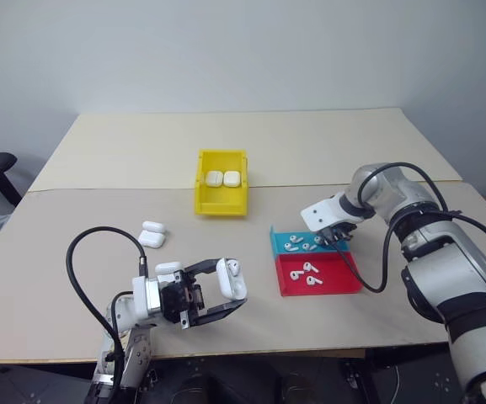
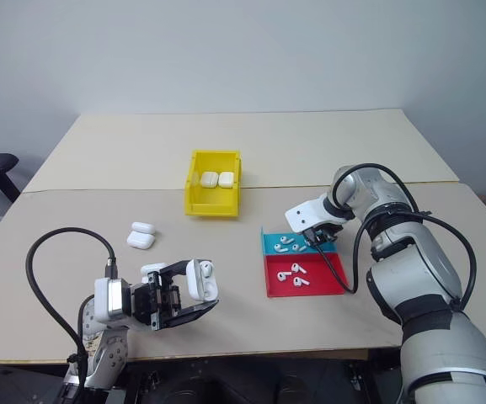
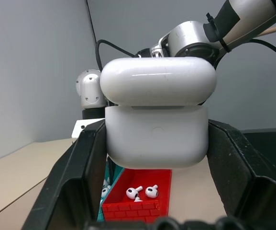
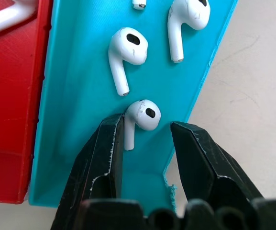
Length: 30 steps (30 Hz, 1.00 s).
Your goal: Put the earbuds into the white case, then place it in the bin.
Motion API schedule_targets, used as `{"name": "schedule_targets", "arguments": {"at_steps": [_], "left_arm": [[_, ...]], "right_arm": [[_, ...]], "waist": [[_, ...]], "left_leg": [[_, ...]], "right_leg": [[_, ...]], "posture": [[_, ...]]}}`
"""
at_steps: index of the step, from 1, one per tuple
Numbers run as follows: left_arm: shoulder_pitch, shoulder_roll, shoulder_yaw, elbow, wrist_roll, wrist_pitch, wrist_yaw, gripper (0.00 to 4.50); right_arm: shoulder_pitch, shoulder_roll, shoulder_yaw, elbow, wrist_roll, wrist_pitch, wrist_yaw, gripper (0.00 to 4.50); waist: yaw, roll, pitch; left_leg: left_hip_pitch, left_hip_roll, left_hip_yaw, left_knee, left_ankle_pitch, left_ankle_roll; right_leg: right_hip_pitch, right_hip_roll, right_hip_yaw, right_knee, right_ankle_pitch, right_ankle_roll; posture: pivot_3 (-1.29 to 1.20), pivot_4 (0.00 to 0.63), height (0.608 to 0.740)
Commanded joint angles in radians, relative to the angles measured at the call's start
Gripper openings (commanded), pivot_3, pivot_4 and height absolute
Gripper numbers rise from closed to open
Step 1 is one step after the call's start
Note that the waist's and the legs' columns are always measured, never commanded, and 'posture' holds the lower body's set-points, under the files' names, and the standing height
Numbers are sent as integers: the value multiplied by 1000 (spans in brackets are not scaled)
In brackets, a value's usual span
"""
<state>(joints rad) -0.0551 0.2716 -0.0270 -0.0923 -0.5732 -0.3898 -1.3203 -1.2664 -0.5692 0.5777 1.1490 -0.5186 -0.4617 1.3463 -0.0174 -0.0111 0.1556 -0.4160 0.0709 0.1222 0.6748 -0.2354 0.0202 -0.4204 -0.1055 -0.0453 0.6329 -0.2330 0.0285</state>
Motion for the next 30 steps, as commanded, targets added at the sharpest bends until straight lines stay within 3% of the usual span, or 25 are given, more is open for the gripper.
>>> {"name": "schedule_targets", "arguments": {"at_steps": [1,10,15,26,30], "left_arm": [[1,2,-10,-14,-1,-20,7,2787],[-2,9,-14,-9,1,-26,11,2787],[0,18,-16,-8,11,-23,17,2787],[-13,12,-25,8,13,-32,14,2787],[-30,5,-25,8,6,-23,27,2787]], "right_arm": [[-9,0,-7,2,-2,-26,9,1970],[-3,-3,-6,8,-13,-59,-3,1970],[4,-9,-2,7,-21,-77,-18,753],[5,-22,-15,-3,-13,-73,-17,753],[8,-57,-126,-89,125,-2,75,753]], "waist": [[0,0,0],[0,0,0],[0,0,0],[0,0,0],[2,1,0]], "left_leg": [[0,0,0,0,0,0],[0,0,0,0,0,0],[0,0,0,0,0,0],[0,0,0,0,0,0],[0,0,0,0,0,0]], "right_leg": [[0,0,0,0,0,0],[0,0,0,0,0,0],[0,0,0,0,0,0],[0,0,0,0,0,0],[0,0,0,0,0,0]], "posture": [[0,150,740],[0,150,740],[0,150,740],[0,150,740],[0,150,740]]}}
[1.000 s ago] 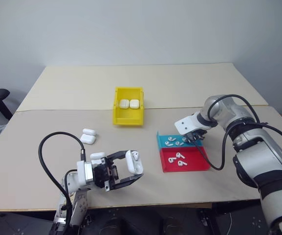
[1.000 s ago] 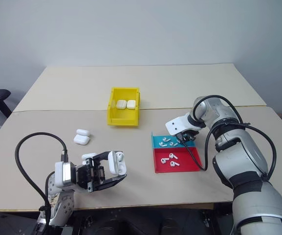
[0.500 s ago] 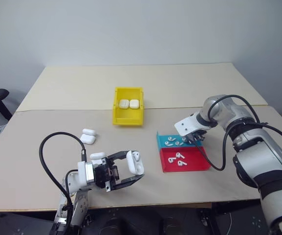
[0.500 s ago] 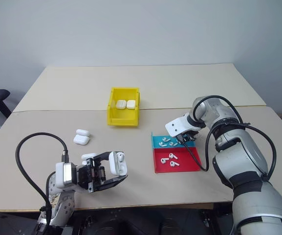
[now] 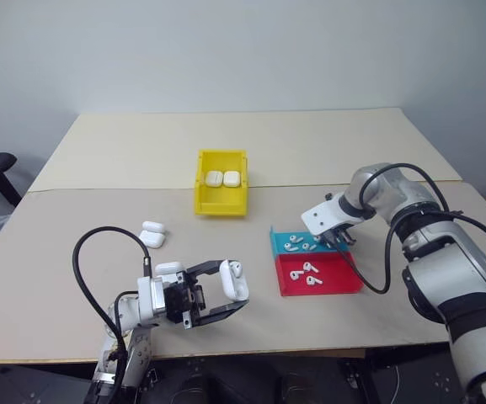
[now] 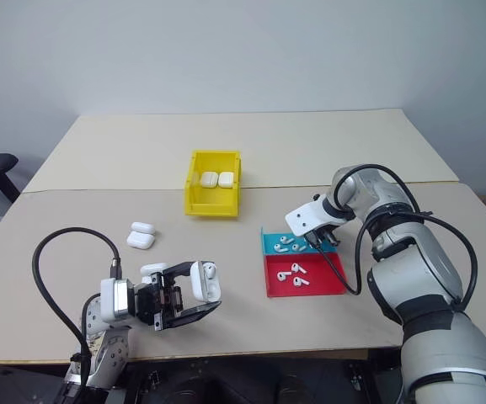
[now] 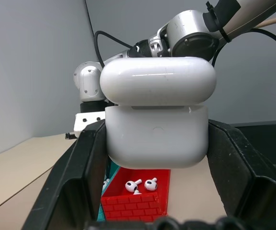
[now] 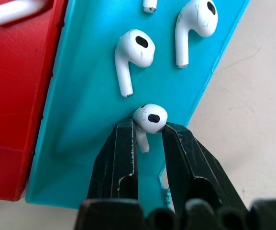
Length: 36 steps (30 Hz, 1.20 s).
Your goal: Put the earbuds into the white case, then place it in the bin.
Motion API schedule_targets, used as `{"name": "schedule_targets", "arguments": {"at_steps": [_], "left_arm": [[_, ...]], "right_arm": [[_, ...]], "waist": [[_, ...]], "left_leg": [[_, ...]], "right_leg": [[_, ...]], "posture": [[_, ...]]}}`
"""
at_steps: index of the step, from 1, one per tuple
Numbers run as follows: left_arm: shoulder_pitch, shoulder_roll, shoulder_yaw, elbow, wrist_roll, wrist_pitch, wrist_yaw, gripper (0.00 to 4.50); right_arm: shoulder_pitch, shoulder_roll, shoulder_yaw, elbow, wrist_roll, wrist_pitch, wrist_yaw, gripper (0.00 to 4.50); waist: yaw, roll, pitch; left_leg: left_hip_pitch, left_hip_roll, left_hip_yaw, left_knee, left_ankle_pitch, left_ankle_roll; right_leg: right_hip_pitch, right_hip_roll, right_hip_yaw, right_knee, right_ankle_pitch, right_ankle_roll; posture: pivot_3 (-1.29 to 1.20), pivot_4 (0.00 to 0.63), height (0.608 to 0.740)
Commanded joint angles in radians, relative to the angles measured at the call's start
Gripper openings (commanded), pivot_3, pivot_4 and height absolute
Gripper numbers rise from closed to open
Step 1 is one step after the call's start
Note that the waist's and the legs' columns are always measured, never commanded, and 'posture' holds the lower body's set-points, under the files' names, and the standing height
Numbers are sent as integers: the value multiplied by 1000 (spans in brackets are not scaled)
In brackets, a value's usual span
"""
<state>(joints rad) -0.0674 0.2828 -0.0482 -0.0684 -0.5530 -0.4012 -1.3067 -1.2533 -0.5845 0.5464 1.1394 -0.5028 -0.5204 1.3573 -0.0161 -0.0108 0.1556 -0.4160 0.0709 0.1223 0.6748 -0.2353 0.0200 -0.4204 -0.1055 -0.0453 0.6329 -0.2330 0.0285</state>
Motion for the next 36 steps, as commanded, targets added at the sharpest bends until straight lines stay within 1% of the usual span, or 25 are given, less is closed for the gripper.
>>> {"name": "schedule_targets", "arguments": {"at_steps": [1,3,4,7,9,12,13,14,15,17,18,22,26,29,36], "left_arm": [[-23,-9,-3,-18,-17,-8,19,2787],[-37,-17,0,-27,-31,6,33,2787],[-48,-22,2,-33,-37,17,45,2787],[-93,-32,2,-54,-65,65,76,2787],[-113,-33,1,-57,-79,87,78,2787],[-180,-44,-14,-49,-86,129,88,2787],[-194,-47,-15,-45,-87,137,88,2787],[-216,-54,-19,-31,-84,141,85,2787],[-238,-64,-22,-14,-87,144,80,2787],[-275,-85,-25,7,-99,159,77,2787],[-284,-92,-24,12,-104,165,75,2787],[-326,-127,-31,-6,-151,240,89,2787],[-357,-128,-34,-57,-210,337,93,2787],[-370,-125,-32,-64,-228,367,73,2787],[-380,-130,-22,-64,-227,395,58,2787]], "right_arm": [[1,-51,-127,-113,147,90,89,753],[38,-84,-207,-241,252,183,146,753],[67,-106,-255,-337,316,265,174,753],[210,-197,-432,-735,529,610,195,753],[292,-237,-513,-942,634,805,171,753],[430,-263,-703,-1302,873,1181,42,753],[456,-263,-741,-1371,924,1255,2,753],[470,-236,-808,-1446,1010,1372,-72,753],[488,-203,-874,-1514,1086,1445,-146,753],[510,-136,-985,-1604,1240,1565,-272,753],[513,-120,-1015,-1624,1297,1604,-316,753],[562,-31,-1106,-1712,1539,1617,-474,753],[640,-3,-1071,-1822,1642,1534,-536,753],[657,-21,-1021,-1834,1698,1519,-565,753],[701,-50,-940,-1840,1708,1435,-598,753]], "waist": [[1,0,0],[2,1,0],[5,1,0],[14,1,0],[20,1,0],[27,1,0],[28,1,0],[26,1,0],[25,1,0],[25,1,0],[25,0,0],[27,0,0],[27,0,0],[24,0,0],[25,0,0]], "left_leg": [[0,0,0,0,0,0],[0,0,0,0,0,0],[0,0,0,0,0,0],[-1,0,-2,0,0,0],[-3,0,-3,1,0,1],[-3,0,-3,2,0,1],[-3,0,-4,2,-1,1],[-3,-1,-6,2,-1,1],[-2,0,-6,2,-1,1],[-1,0,-7,2,-1,1],[0,-1,-7,1,-1,1],[-1,-1,-7,1,-1,1],[-2,-1,-7,1,-1,1],[-2,-1,-8,1,-1,1],[-1,-1,-8,1,-1,1]], "right_leg": [[0,0,0,0,0,0],[0,0,0,0,0,0],[0,0,0,0,0,0],[1,0,-1,-1,0,0],[0,-1,-2,0,0,0],[0,-1,-2,-1,0,0],[0,-1,-3,0,0,0],[0,-1,-3,0,0,0],[1,-1,-3,0,1,0],[2,0,-2,0,1,-1],[3,0,-3,-1,1,-1],[3,0,-2,-1,1,0],[2,0,-2,-1,1,0],[2,0,-1,-1,1,1],[3,1,-1,-2,1,1]], "posture": [[0,150,740],[0,150,740],[0,150,740],[0,150,740],[0,150,740],[0,150,740],[0,150,740],[0,150,740],[0,150,740],[0,150,740],[0,150,740],[0,150,740],[0,150,740],[0,150,740],[0,150,740]]}}
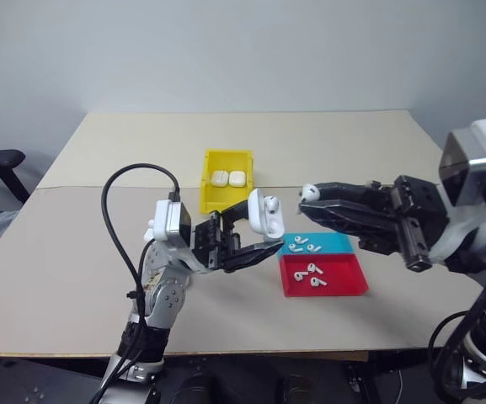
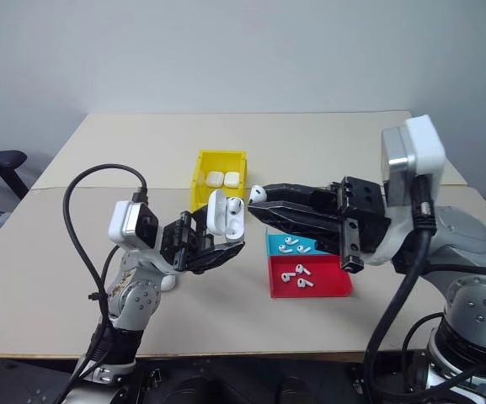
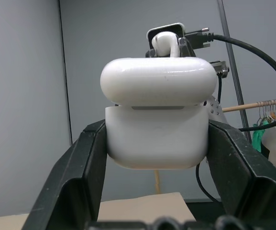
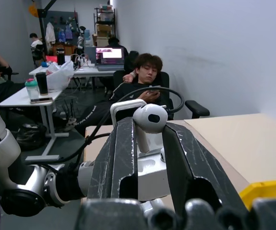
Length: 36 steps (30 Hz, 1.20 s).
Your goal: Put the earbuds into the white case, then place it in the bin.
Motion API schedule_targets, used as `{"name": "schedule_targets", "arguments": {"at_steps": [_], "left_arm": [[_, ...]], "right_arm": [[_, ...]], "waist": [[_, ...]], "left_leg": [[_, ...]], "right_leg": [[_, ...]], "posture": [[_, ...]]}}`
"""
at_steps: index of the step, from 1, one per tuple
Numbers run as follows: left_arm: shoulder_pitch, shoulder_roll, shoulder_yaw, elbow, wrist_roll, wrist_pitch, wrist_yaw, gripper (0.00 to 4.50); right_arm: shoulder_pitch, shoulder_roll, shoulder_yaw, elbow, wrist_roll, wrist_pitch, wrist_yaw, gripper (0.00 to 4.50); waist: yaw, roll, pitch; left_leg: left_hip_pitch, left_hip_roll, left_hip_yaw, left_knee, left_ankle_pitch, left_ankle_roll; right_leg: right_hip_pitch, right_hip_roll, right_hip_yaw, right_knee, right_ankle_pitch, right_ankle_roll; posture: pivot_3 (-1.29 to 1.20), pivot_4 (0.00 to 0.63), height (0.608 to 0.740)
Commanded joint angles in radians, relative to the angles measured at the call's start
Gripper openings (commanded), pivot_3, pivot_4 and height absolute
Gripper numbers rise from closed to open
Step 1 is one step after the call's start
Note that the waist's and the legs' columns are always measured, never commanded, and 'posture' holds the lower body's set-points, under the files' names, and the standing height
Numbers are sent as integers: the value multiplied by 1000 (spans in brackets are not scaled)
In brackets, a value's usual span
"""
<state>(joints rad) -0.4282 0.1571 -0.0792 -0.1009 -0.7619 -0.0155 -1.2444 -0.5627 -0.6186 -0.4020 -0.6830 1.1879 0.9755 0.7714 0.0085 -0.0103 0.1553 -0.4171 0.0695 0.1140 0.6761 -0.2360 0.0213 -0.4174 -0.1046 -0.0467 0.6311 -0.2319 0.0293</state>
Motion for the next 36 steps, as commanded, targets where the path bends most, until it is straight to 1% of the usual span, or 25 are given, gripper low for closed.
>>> {"name": "schedule_targets", "arguments": {"at_steps": [1,9,17,25,29,36], "left_arm": [[-19,-6,9,-32,-15,9,-3,2787],[-6,-24,10,-25,-2,-14,-19,2787],[10,-32,10,-38,7,-18,-17,2787],[18,-36,9,-41,16,-27,-14,2787],[18,-37,10,-43,19,-31,-13,2787],[11,-41,13,-36,24,-31,-15,2787]], "right_arm": [[17,-18,16,-19,17,-73,-14,753],[51,-36,111,-24,-31,-154,-12,753],[74,-64,173,-26,-56,-197,8,753],[83,-79,199,-12,-56,-226,52,753],[87,-90,228,-26,-129,-252,40,753],[96,-94,243,-21,-150,-278,45,753]], "waist": [[1,0,0],[1,0,0],[2,0,0],[2,0,0],[2,0,0],[2,0,0]], "left_leg": [[0,0,0,0,0,0],[0,0,0,0,0,0],[-1,0,-1,0,0,0],[-1,0,-1,0,0,0],[-1,0,-1,0,0,0],[-1,0,-1,0,0,0]], "right_leg": [[0,0,0,0,0,0],[0,0,0,0,0,0],[0,0,0,-1,0,0],[0,0,0,-1,0,0],[0,0,0,-1,0,0],[0,0,0,-1,0,0]], "posture": [[0,150,740],[0,150,740],[0,150,740],[0,150,740],[0,150,740],[0,150,740]]}}
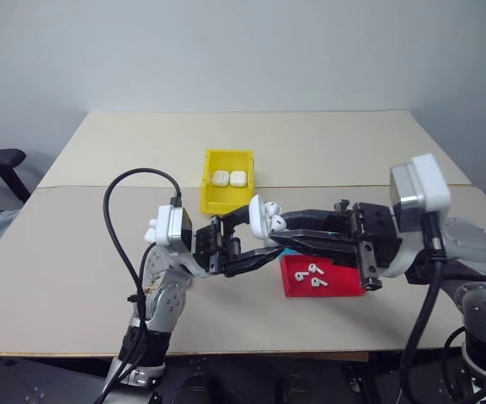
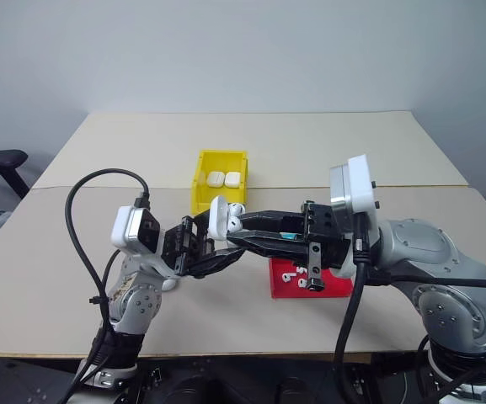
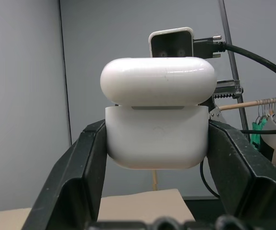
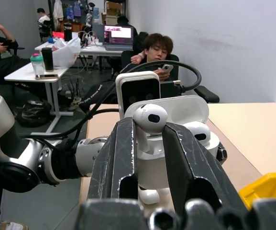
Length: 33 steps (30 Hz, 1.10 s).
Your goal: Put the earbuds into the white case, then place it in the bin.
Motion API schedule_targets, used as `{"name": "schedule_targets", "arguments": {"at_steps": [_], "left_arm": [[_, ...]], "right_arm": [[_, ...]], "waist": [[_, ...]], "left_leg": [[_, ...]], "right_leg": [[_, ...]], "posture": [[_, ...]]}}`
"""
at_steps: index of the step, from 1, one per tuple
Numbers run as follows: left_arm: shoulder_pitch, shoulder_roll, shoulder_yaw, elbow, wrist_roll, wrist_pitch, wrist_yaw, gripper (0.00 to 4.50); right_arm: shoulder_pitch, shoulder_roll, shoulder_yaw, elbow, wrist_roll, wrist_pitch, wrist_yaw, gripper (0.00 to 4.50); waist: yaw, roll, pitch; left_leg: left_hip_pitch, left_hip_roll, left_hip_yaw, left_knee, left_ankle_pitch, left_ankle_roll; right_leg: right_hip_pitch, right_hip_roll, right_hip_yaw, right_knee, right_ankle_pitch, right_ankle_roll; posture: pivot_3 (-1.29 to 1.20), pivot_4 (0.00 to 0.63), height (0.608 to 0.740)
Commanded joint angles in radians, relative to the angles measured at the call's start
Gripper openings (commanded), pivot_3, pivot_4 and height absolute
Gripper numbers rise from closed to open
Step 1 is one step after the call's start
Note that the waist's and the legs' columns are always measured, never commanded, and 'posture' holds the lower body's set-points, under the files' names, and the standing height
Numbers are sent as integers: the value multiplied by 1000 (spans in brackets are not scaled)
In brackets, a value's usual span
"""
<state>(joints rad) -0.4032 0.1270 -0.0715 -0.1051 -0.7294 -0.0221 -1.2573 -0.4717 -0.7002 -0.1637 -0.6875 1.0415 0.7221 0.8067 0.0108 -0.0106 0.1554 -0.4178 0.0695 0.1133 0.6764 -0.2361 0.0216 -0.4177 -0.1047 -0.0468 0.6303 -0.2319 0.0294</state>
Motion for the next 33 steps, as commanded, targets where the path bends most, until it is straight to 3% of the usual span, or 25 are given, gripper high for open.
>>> {"name": "schedule_targets", "arguments": {"at_steps": [1,3,4,6,20,25,28,31,33], "left_arm": [[-14,-12,5,-31,-7,-24,-2,2787],[-14,-13,6,-31,-7,-23,-3,2787],[-14,-13,6,-31,-6,-22,-4,2787],[-15,-14,8,-29,-6,-21,-5,2787],[-21,-12,17,-1,7,-31,-17,2787],[-36,-7,15,46,30,-50,-35,2787],[-54,-5,10,89,59,-67,-35,2787],[-85,-6,-5,145,118,-103,-36,2787],[-117,-18,-10,202,154,-147,-39,2787]], "right_arm": [[6,-13,1,-16,8,-25,15,753],[9,-15,-3,-21,13,-32,22,753],[10,-13,-1,-26,-2,-39,12,1334],[11,-13,2,-29,-18,-47,1,1768],[35,-49,-68,-2,-35,-109,59,1768],[-1,-87,-109,49,-41,-132,82,1768],[-97,-127,-88,108,-21,-99,111,1768],[-233,-133,-14,179,-47,-73,120,1174],[-318,-128,49,221,-92,-76,150,519]], "waist": [[0,0,0],[0,0,0],[0,0,0],[0,0,0],[1,0,0],[1,0,0],[-2,0,0],[-3,0,0],[-3,0,0]], "left_leg": [[0,0,0,0,0,0],[0,0,0,0,0,0],[0,0,0,0,0,0],[0,0,0,0,0,0],[0,0,0,0,0,0],[0,0,0,0,0,0],[0,0,0,0,0,0],[0,0,1,0,0,0],[0,0,1,0,0,0]], "right_leg": [[0,0,0,0,0,0],[0,0,0,0,0,0],[0,0,0,0,0,0],[0,0,0,0,0,0],[0,0,0,0,0,0],[0,0,0,0,0,0],[0,0,0,0,0,0],[-1,0,1,1,0,0],[-1,1,0,0,0,0]], "posture": [[0,150,740],[0,150,740],[0,150,740],[0,150,740],[0,150,740],[0,150,740],[0,150,740],[0,150,740],[0,150,740]]}}
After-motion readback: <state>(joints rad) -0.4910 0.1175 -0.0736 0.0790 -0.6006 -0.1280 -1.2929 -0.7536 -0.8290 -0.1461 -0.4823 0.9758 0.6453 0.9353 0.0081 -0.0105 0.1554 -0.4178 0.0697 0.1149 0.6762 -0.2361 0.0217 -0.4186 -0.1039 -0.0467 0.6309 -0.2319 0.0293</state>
